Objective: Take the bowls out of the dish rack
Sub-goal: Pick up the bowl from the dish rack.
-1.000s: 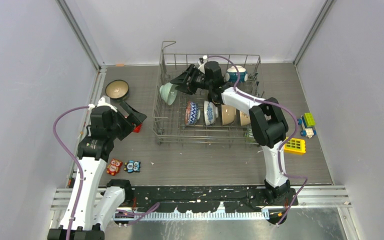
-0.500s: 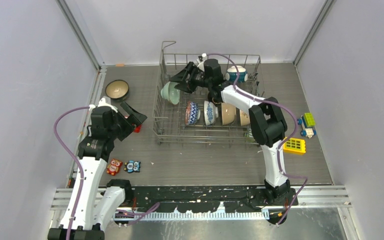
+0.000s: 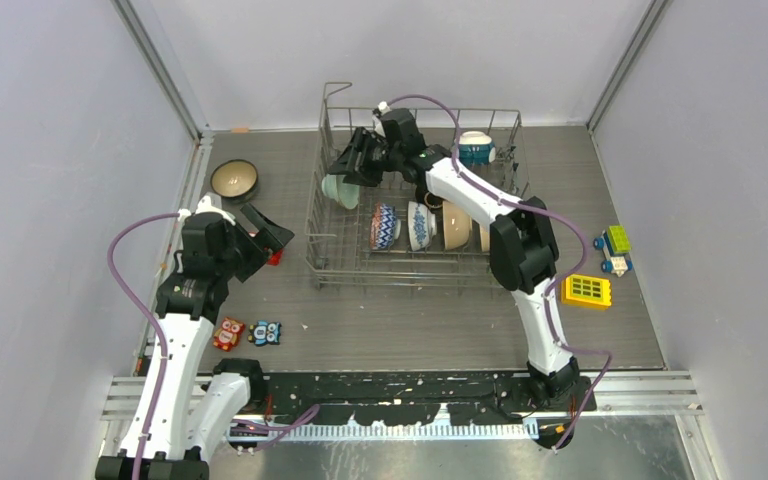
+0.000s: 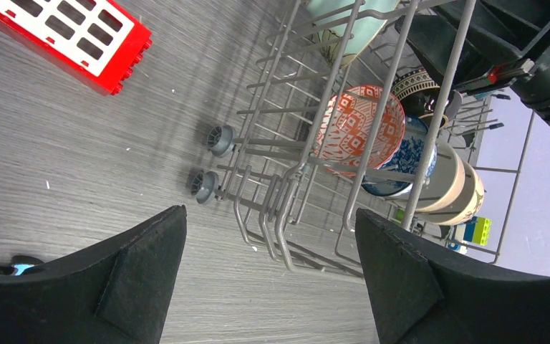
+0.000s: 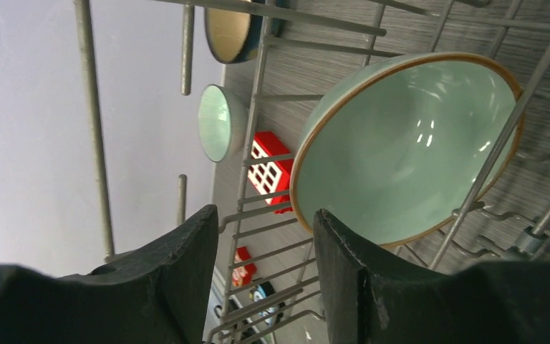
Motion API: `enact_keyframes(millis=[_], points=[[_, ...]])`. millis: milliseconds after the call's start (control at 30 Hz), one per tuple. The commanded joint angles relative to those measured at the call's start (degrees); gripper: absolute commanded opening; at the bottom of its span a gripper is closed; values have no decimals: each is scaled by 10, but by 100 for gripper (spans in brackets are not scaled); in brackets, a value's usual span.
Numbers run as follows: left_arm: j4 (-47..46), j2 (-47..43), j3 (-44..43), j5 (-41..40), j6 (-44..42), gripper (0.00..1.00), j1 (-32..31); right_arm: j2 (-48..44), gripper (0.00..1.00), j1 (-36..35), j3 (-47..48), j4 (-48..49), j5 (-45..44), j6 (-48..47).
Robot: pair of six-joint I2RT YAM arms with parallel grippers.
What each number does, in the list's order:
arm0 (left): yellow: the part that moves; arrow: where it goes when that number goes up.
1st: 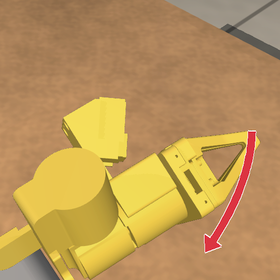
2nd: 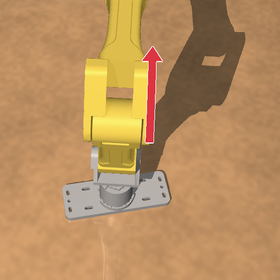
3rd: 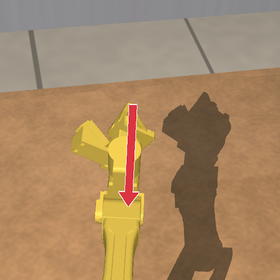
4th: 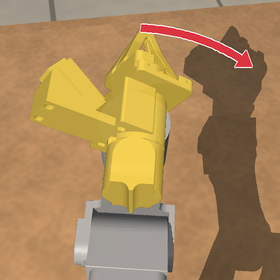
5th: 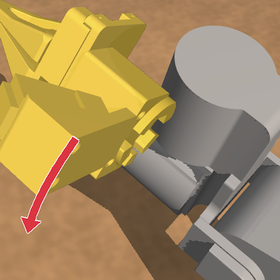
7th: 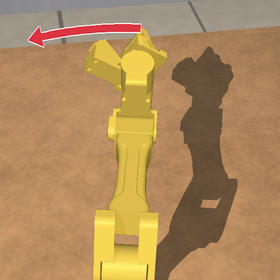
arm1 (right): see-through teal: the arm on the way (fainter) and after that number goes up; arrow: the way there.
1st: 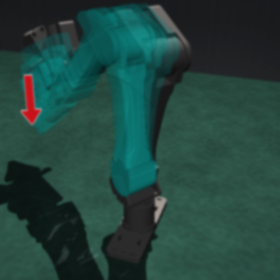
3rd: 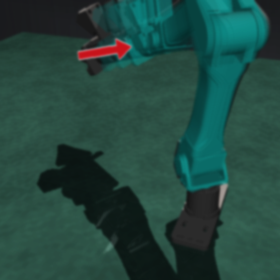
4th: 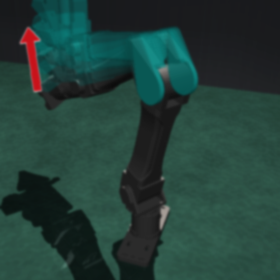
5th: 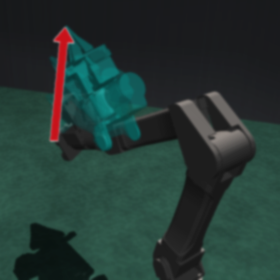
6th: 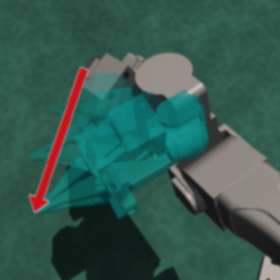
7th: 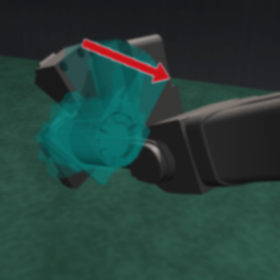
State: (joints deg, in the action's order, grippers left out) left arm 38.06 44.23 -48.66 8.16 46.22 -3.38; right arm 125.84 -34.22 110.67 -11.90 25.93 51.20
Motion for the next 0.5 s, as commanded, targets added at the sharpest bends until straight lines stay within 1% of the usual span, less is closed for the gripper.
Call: enact_keyframes(millis=[0,167,467], points=[[2,-8,-8,3,-8,88,-2,19,55,-13,60,-96,-47,-72],[10,-13,-12,-2,-13,88,-2,34,52,-22,90,-137,-75,-99],[13,-18,-10,-5,-13,88,-2,47,47,-34,120,-161,-93,-120]])
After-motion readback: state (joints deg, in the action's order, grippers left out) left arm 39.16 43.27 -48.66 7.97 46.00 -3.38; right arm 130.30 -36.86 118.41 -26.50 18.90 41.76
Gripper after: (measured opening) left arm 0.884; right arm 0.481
